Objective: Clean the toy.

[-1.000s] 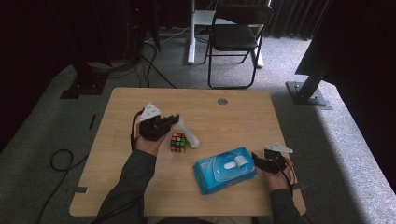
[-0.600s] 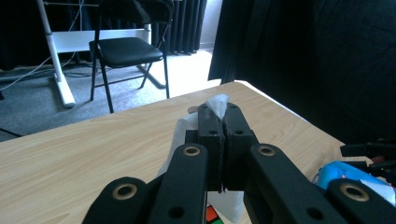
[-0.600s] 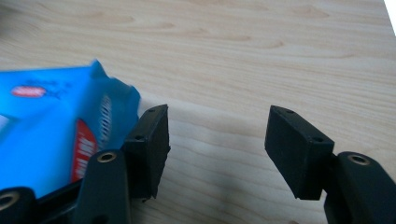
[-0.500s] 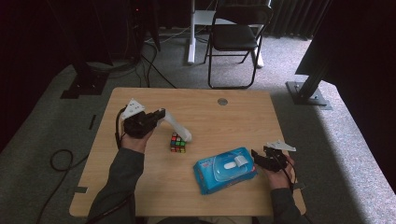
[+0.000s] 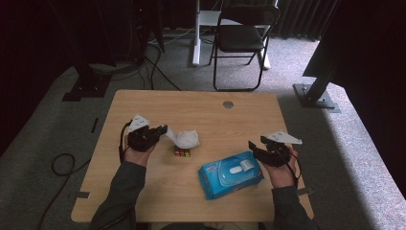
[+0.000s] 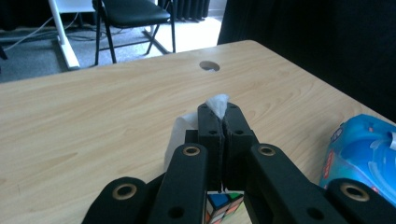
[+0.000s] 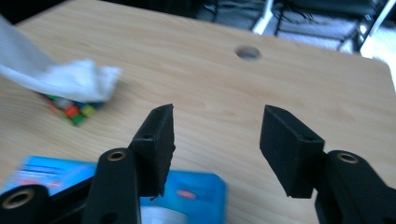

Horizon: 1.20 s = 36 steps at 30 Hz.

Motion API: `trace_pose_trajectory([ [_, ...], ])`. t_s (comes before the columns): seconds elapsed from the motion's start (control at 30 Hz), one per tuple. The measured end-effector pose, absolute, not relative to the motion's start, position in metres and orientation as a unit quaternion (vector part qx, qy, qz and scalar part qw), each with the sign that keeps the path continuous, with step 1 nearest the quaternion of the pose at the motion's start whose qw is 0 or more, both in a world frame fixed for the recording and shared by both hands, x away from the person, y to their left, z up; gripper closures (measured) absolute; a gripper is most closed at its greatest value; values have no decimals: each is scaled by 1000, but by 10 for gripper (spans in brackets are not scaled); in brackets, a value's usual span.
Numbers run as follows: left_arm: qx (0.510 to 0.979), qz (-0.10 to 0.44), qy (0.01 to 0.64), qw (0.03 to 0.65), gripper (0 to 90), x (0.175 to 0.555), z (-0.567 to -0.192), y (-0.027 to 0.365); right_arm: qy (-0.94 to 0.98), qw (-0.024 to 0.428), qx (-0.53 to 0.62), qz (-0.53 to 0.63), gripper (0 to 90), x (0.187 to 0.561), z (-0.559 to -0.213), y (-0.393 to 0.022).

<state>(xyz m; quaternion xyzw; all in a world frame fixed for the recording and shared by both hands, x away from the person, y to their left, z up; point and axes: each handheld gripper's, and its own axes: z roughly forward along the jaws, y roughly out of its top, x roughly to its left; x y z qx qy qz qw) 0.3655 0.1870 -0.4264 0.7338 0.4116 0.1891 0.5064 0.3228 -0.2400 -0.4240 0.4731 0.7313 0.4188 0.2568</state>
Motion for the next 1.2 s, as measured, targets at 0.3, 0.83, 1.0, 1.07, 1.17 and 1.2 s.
trace_pose_trajectory([
  [0.3, 734, 183, 412, 508, 889, 362, -433, 187, 761, 263, 386, 450, 481, 277, -384, -173],
  [0.83, 730, 182, 418, 510, 887, 359, -436, 193, 806, 242, 330, 428, 638, 240, -452, -79],
  [1.0, 732, 182, 417, 508, 887, 359, -436, 192, 825, 224, 319, 410, 623, 239, -486, -64],
  [1.07, 731, 181, 417, 508, 887, 359, -437, 192, 831, 221, 317, 399, 613, 241, -498, -60],
  [1.17, 732, 181, 419, 507, 887, 360, -438, 192, 840, 220, 323, 376, 607, 246, -512, -59],
  [1.2, 732, 180, 419, 506, 887, 360, -438, 193, 841, 224, 320, 374, 611, 246, -514, -59],
])
